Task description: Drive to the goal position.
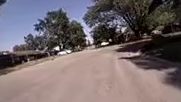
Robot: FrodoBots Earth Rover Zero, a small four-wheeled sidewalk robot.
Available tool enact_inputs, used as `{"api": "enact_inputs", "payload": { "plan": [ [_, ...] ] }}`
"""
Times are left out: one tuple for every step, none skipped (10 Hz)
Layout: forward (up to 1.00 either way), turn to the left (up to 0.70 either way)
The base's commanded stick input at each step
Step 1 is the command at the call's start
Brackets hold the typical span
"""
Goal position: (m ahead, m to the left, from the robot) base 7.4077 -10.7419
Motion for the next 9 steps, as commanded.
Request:
{"api": "enact_inputs", "payload": {
  "plan": [
    [0.50,0.00],
    [0.50,0.00],
    [0.50,0.00],
    [0.50,0.00],
    [0.50,0.00],
    [0.50,0.00],
    [0.50,0.00],
    [0.50,0.00],
    [0.50,0.00]
  ]
}}
